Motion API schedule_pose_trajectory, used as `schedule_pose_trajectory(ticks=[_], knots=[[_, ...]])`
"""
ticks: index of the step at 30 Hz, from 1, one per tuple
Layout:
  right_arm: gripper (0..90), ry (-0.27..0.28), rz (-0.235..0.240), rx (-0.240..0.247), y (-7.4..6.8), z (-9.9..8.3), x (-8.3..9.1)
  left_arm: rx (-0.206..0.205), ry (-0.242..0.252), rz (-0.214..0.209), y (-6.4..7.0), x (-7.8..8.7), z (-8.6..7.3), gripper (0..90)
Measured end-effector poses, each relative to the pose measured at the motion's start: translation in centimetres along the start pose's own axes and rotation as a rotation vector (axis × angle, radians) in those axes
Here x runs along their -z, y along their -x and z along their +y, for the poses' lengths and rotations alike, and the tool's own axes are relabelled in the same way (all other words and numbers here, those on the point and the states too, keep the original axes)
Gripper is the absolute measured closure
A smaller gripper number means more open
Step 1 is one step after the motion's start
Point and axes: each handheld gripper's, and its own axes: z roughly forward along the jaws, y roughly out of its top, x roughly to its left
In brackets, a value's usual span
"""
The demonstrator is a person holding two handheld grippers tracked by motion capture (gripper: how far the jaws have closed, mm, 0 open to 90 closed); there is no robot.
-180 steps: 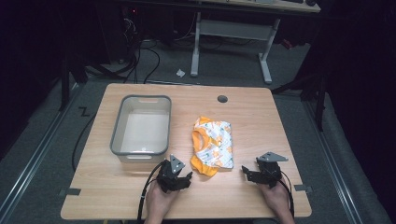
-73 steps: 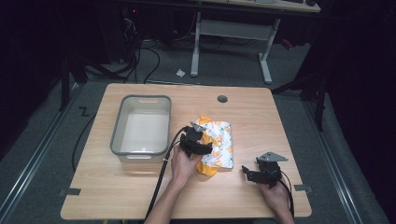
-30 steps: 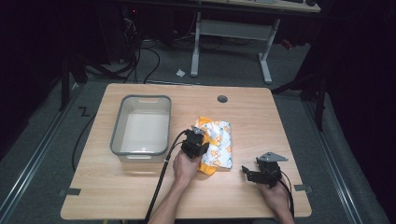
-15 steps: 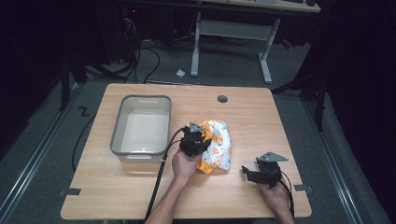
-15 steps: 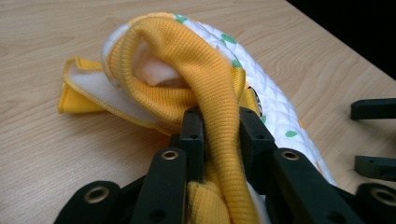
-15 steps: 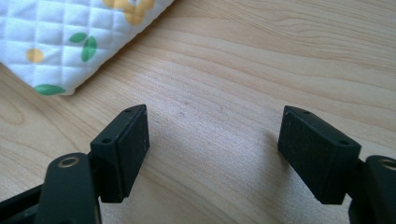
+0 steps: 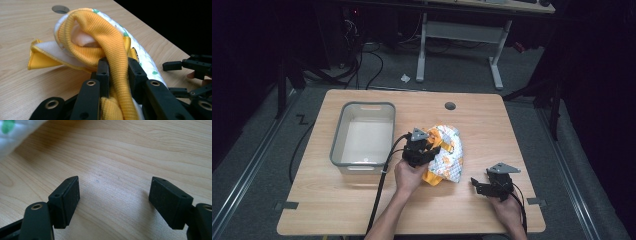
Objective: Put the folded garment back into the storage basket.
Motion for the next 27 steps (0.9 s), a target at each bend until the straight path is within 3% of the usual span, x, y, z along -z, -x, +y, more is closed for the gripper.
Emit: schedule_pose_trajectory(ticks=[5, 11, 22, 27], knots=[[24.8, 0.000, 0.000, 0.000, 0.0, 0.0, 0.0, 0.006, 0.019, -0.005, -0.2, 1.3, 0.3, 74.6], [24.9, 0.000, 0.000, 0.000, 0.0, 0.0, 0.0, -0.017, 0.022, 0.010, 0.0, 2.6, 1.1, 74.6], [24.8, 0.001, 0.003, 0.005, 0.1, 0.0, 0.0, -0.003, 0.044, 0.002, -0.4, 4.6, 2.1, 74.5], [24.8, 0.002, 0.004, 0.007, 0.1, 0.0, 0.0, 0.009, 0.067, -0.021, -0.9, 5.9, 2.9, 74.5]])
